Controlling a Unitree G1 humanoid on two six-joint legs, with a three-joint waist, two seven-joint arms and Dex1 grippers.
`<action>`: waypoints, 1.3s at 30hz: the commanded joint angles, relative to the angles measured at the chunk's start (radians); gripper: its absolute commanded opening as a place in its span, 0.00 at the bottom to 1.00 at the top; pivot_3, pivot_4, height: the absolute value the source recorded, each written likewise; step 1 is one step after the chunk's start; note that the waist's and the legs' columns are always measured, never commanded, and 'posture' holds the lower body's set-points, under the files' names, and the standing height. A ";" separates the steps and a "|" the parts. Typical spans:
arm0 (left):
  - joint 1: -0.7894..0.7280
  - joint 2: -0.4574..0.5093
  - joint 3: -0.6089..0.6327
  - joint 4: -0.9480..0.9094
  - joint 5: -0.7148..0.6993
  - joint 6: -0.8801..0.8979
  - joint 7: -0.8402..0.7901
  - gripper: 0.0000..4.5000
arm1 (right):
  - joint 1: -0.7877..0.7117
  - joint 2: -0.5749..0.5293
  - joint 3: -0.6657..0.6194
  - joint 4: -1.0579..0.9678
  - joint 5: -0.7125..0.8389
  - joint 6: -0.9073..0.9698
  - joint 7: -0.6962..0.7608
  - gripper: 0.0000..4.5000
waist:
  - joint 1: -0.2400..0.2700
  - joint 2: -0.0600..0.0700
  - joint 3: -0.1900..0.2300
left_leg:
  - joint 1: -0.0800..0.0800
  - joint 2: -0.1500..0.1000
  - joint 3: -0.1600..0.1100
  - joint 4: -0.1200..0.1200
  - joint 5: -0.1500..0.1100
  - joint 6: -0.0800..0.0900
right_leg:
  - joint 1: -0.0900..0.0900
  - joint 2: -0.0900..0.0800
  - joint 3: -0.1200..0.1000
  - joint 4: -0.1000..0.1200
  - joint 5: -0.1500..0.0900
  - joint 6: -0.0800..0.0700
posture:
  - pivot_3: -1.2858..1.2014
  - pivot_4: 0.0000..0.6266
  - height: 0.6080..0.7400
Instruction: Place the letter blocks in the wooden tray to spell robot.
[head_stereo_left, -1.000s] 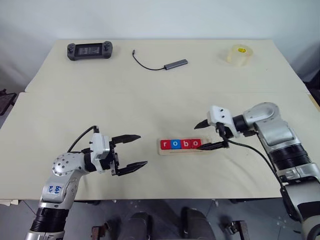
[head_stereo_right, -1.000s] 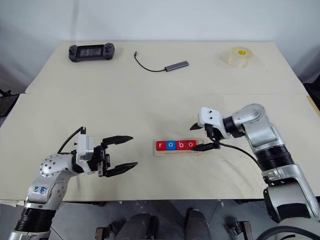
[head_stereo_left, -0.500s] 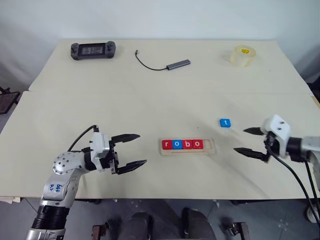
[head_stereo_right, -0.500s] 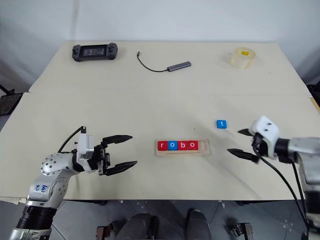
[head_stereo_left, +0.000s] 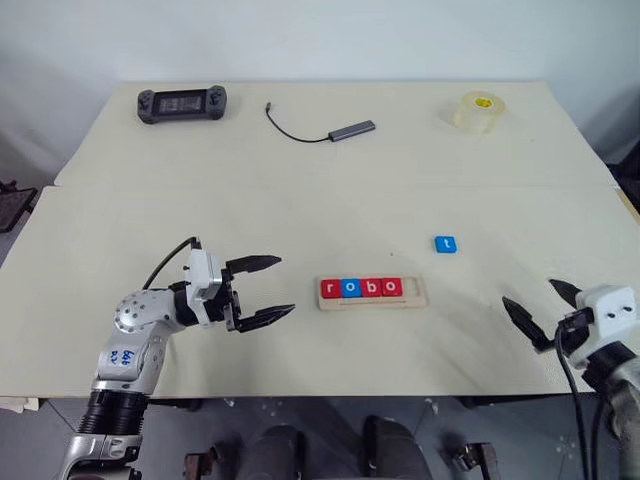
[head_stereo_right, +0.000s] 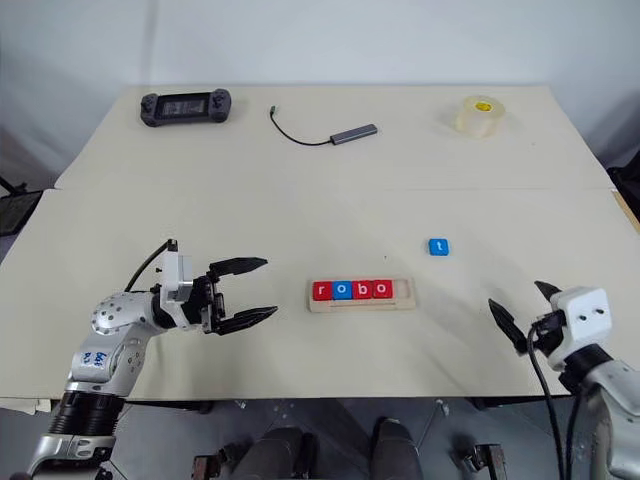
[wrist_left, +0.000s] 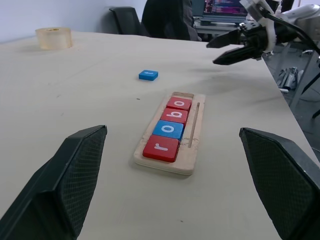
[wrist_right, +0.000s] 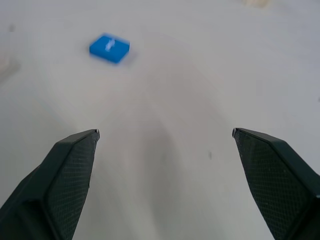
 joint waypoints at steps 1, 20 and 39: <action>-0.004 0.007 0.009 -0.015 0.001 -0.017 -0.006 1.00 | -0.081 -0.053 0.043 -0.048 0.050 0.119 -0.024 0.99 | -0.003 0.000 0.000 | 0.000 0.000 0.000 0.000 0.000 0.000 | 0.000 0.000 0.000 0.000 0.000 0.000 | 0.52 0.24 1.00; 0.054 -0.015 0.017 -0.106 0.002 -0.014 0.058 1.00 | -0.560 0.034 0.390 0.198 -0.089 0.548 -0.352 0.77 | -0.009 0.000 0.000 | -0.003 -0.001 -0.003 -0.001 0.000 0.000 | -0.003 -0.001 -0.002 0.001 -0.001 -0.002 | 0.52 0.24 1.00; -0.034 -0.046 -0.032 0.001 -0.002 -0.007 -0.021 1.00 | -0.232 0.074 0.205 -0.441 0.022 0.865 -0.439 0.33 | 0.005 0.000 0.000 | -0.004 -0.001 -0.002 -0.002 0.000 0.000 | -0.004 0.000 -0.001 0.001 -0.001 -0.002 | 0.52 0.24 1.00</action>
